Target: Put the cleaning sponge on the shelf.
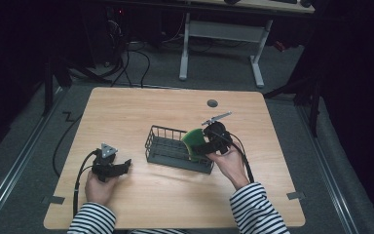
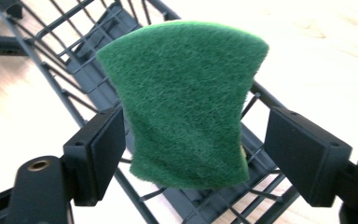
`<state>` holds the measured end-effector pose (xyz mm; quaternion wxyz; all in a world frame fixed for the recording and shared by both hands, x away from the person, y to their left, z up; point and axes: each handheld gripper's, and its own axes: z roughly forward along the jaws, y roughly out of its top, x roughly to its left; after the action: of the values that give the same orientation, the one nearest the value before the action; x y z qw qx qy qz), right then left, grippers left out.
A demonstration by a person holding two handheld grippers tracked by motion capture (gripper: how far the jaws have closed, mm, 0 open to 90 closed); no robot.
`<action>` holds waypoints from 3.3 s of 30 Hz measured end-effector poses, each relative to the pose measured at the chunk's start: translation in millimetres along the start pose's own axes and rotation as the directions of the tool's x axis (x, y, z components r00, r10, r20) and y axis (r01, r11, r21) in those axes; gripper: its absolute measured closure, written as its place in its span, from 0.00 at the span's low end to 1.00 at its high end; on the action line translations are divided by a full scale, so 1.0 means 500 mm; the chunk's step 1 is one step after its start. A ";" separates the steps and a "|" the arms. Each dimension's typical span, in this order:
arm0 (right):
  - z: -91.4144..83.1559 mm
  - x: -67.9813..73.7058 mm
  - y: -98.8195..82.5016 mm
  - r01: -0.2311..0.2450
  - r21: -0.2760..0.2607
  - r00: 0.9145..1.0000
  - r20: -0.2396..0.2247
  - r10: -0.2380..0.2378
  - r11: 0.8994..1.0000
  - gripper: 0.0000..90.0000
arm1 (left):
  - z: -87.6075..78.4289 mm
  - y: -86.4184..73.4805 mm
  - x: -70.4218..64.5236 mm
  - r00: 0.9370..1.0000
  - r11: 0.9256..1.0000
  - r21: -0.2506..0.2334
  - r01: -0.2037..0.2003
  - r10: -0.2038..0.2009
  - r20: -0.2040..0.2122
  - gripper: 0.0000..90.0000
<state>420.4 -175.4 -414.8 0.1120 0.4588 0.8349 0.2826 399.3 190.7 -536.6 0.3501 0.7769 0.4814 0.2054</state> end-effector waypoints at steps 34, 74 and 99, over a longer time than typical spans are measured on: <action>-0.151 -0.102 -0.089 -0.125 -0.231 0.989 0.045 0.139 0.965 0.38 | 0.000 0.000 0.000 1.000 1.000 0.000 0.001 -0.001 0.000 0.31; -0.223 -0.181 -0.268 -0.247 -0.360 0.956 0.062 0.287 0.900 0.40 | -0.001 -0.001 -0.001 1.000 1.000 0.000 0.003 -0.003 -0.002 0.31; -0.151 -0.182 -0.341 -0.288 -0.323 0.945 0.055 0.322 0.901 0.41 | -0.001 -0.001 -0.001 1.000 1.000 -0.002 0.003 -0.003 -0.002 0.31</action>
<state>317.4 -350.1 -458.0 0.1817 0.5752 0.6904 0.3994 398.5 190.8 -536.7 0.3506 0.7756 0.4828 0.2059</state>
